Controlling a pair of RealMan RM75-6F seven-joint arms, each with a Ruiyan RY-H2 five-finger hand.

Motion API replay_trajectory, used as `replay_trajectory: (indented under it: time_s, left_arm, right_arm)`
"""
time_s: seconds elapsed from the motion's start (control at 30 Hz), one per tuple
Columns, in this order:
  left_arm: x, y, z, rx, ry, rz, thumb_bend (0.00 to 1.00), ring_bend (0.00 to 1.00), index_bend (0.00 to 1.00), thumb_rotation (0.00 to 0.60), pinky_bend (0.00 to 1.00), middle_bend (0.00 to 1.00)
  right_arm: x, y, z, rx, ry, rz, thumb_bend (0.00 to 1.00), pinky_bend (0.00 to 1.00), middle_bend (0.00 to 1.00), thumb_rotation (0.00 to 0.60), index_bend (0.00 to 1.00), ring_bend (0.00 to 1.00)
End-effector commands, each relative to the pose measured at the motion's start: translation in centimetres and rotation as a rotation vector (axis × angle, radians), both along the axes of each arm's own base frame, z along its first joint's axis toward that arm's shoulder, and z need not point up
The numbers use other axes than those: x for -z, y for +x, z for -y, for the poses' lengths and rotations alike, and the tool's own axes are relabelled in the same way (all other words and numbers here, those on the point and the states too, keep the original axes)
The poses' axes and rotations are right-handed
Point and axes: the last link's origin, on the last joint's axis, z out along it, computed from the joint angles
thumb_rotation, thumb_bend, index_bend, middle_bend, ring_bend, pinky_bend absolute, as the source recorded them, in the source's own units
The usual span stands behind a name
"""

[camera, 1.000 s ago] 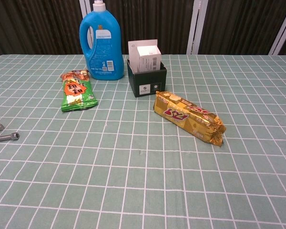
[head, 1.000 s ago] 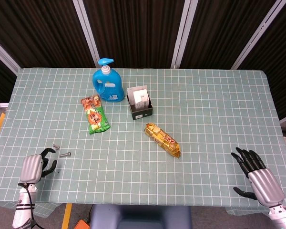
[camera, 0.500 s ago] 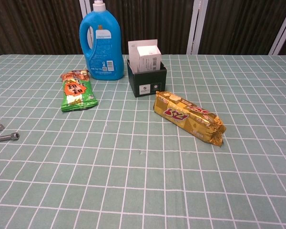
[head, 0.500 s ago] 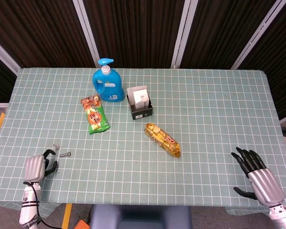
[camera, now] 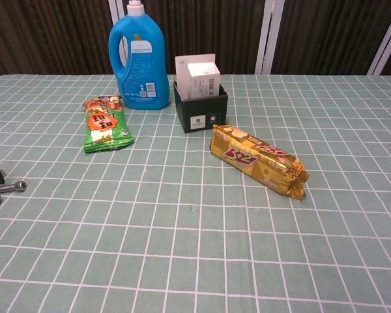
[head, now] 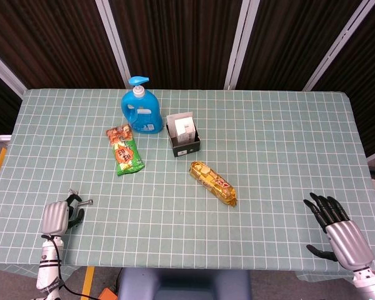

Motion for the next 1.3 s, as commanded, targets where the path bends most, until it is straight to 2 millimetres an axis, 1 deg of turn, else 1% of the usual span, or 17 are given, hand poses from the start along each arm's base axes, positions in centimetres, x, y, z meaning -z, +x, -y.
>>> replay_trajectory:
  time_s: [0.03,0.47,0.73,0.97,1.3]
  left_arm:
    - [0.2,-0.1,-0.2,-0.004,0.001,-0.009,0.37,1.00,0.46,0.600,1.00,1.00]
    - [0.5,-0.5,-0.7,-0.026,0.000,-0.017,0.37,1.00,0.48,0.600,1.00,1.00]
    - [0.6,-0.5,-0.9,-0.023,-0.002,-0.021,0.37,1.00,0.52,0.600,1.00,1.00]
    - [0.2,-0.4,-0.9,-0.016,0.004,-0.019,0.38,1.00,0.53,0.600,1.00,1.00]
    - [-0.9,0.1,-0.6,0.012,0.021,-0.006,0.38,1.00,0.55,0.600,1.00,1.00]
  right_arm:
    - [0.0,0.0,0.0,0.000,-0.001,0.000,0.15,0.00,0.00,0.600,0.00,0.00]
    - [0.0,0.0,0.1,0.003,-0.002,-0.003,0.15,0.00,0.00,0.600,0.00,0.00]
    - [0.0,-0.1,0.1,0.005,-0.005,-0.003,0.15,0.00,0.00,0.600,0.00,0.00]
    - [0.0,0.0,0.1,0.004,-0.005,-0.003,0.15,0.00,0.00,0.600,0.00,0.00]
    - [0.0,0.0,0.0,0.003,-0.005,-0.002,0.15,0.00,0.00,0.600,0.00,0.00]
